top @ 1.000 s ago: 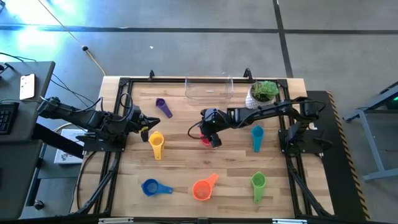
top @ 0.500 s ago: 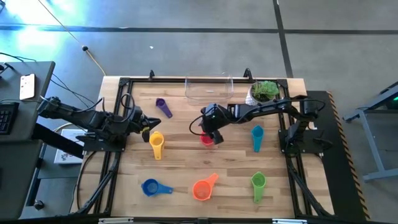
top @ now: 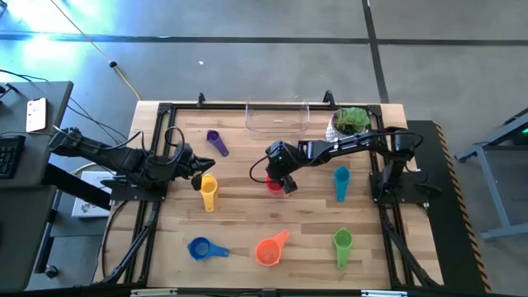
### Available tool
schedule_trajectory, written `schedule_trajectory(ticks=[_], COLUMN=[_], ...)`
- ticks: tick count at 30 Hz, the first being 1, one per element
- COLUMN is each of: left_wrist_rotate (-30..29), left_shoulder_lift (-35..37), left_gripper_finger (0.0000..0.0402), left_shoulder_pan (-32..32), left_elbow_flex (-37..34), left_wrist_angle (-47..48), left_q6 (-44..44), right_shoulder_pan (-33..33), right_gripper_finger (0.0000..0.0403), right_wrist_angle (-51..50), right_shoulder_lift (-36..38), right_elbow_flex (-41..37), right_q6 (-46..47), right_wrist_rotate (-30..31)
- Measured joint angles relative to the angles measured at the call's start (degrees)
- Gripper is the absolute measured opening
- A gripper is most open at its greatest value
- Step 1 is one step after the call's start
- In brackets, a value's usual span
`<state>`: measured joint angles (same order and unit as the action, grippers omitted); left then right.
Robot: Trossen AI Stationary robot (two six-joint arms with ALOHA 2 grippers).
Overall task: Nest measuring cups in basket
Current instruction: Stack the pink measuring cup on top of the orange measuring cup
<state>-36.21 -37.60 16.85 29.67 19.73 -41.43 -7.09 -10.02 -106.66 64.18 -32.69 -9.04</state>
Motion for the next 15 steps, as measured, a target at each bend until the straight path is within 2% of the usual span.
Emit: schedule_trajectory(ticks=[8,12,15], left_wrist_rotate=[0.0,0.0,0.0], left_shoulder_lift=[-0.5,-0.4,-0.5], left_gripper_finger=[0.0035,0.0035,0.0035], left_shoulder_pan=[0.0,0.0,0.0], left_elbow_flex=[0.0,0.0,0.0], left_wrist_angle=[0.0,0.1,0.1], left_q6=[0.1,0.1,0.1], right_shoulder_pan=[0.0,0.1,0.1], right_gripper_finger=[0.0243,0.0240,0.0223], right_wrist_angle=[-1.6,-6.1,-10.7], right_shoulder_lift=[-2.0,-4.6,-6.0], right_elbow_flex=[3.2,6.4,9.0], right_q6=[-1.3,-1.0,-0.8], right_wrist_rotate=[2.1,2.2,2.5])
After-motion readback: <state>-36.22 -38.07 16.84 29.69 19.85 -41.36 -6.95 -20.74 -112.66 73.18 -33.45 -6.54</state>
